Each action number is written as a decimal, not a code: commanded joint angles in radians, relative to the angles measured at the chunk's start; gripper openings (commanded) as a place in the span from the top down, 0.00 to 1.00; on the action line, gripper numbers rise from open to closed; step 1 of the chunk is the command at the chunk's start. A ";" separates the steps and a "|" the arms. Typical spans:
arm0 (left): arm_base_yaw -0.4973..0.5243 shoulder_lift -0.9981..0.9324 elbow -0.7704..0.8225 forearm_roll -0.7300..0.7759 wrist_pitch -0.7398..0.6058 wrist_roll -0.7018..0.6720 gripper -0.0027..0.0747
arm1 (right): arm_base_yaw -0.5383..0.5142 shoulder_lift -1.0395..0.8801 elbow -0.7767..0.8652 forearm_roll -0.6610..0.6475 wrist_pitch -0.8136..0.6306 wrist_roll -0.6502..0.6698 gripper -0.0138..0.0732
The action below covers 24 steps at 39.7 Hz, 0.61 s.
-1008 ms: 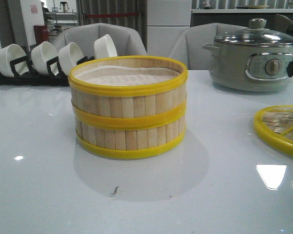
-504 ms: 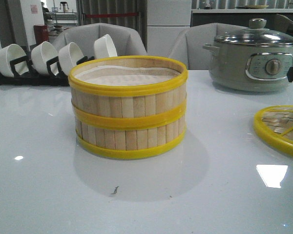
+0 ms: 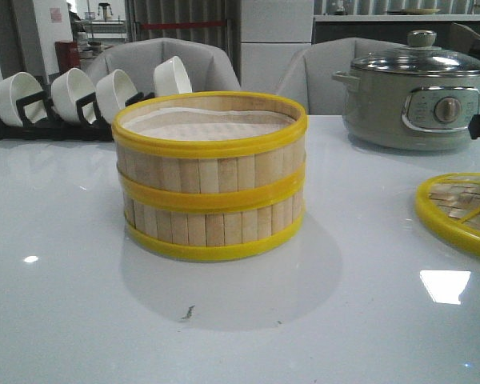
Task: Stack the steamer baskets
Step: 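Grasp the lid's yellow centre hub with the right gripper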
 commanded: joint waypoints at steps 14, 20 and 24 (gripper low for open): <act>-0.001 0.015 -0.026 -0.001 -0.091 -0.010 0.85 | -0.007 -0.045 -0.033 -0.008 -0.031 -0.007 0.43; -0.001 0.015 -0.026 -0.001 -0.091 -0.010 0.85 | -0.007 -0.045 -0.033 -0.008 -0.023 -0.007 0.43; -0.001 0.015 -0.026 -0.001 -0.091 -0.010 0.85 | -0.007 -0.045 -0.033 -0.008 -0.023 -0.007 0.43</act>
